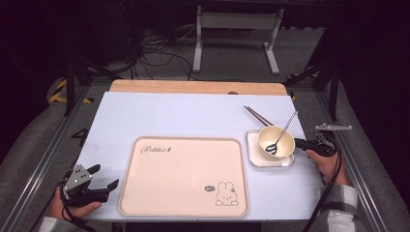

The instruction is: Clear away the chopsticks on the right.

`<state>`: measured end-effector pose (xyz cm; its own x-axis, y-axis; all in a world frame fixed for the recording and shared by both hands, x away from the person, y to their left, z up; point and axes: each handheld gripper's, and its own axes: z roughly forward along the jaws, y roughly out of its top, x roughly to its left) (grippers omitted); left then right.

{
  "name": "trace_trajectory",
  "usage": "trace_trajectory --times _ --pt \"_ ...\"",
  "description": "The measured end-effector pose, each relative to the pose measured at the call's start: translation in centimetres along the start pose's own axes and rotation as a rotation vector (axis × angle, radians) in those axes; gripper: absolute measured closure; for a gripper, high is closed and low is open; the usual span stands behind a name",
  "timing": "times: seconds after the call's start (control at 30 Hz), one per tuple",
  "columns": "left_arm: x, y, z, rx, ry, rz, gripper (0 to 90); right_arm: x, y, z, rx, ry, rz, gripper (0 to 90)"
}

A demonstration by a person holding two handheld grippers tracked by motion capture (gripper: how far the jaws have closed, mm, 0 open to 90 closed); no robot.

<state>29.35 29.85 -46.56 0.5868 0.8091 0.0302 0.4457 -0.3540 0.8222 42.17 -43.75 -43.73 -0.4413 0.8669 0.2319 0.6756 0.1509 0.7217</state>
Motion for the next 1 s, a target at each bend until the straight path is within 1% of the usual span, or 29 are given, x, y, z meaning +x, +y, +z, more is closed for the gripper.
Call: trace_trajectory --times 0.07,0.1,0.23,0.27,0.33,0.43,0.47,0.5,0.57,0.77,0.87,0.9,0.97,1.0 --pt "0.0 0.0 0.0 0.001 -0.002 0.003 15.4 0.1 0.0 0.1 0.0 -0.003 -0.002 83.9" --pt "0.0 0.0 0.0 0.001 -0.003 0.003 15.4 0.1 0.0 0.2 0.0 0.005 -0.007 84.2" --pt "0.1 0.0 0.1 0.004 -0.005 0.003 15.4 0.2 0.0 0.1 0.002 -0.007 -0.02 84.5" --pt "0.1 0.0 0.1 0.005 -0.004 0.002 15.4 0.3 0.0 0.1 -0.005 -0.017 -0.026 84.5" --pt "0.1 0.0 0.1 0.005 -0.003 0.003 15.4 0.3 0.1 -0.2 -0.02 -0.032 -0.021 84.5" --pt "0.1 0.0 0.1 0.003 -0.004 0.001 15.4 0.3 0.1 -0.6 -0.045 -0.043 -0.023 84.6" --pt "0.1 0.0 0.1 0.003 -0.004 0.001 15.4 0.3 0.1 -0.6 -0.045 -0.043 -0.023 84.6" --pt "0.1 0.0 0.1 0.004 -0.002 0.002 15.4 0.3 0.2 -0.7 -0.049 -0.054 -0.028 84.6" --pt "0.1 0.0 0.0 0.003 -0.001 0.005 15.4 0.5 0.4 -1.3 -0.08 -0.073 -0.026 84.6" --pt "0.1 0.1 -0.1 -0.002 0.006 0.01 15.4 0.9 0.8 -2.8 -0.15 -0.113 -0.014 84.7" --pt "0.1 0.0 -0.2 -0.005 0.007 0.008 15.4 0.9 0.9 -3.5 -0.181 -0.138 -0.01 84.6" --pt "0.1 0.0 -0.2 -0.005 0.007 0.008 15.4 0.9 0.9 -3.5 -0.181 -0.138 -0.01 84.6" --pt "0.1 0.1 -0.2 -0.008 0.005 0.007 15.4 0.9 0.9 -4.1 -0.21 -0.154 -0.005 84.7" --pt "0.1 0.1 -0.2 -0.008 0.005 0.008 15.4 0.9 0.9 -4.5 -0.233 -0.158 0.004 84.7"
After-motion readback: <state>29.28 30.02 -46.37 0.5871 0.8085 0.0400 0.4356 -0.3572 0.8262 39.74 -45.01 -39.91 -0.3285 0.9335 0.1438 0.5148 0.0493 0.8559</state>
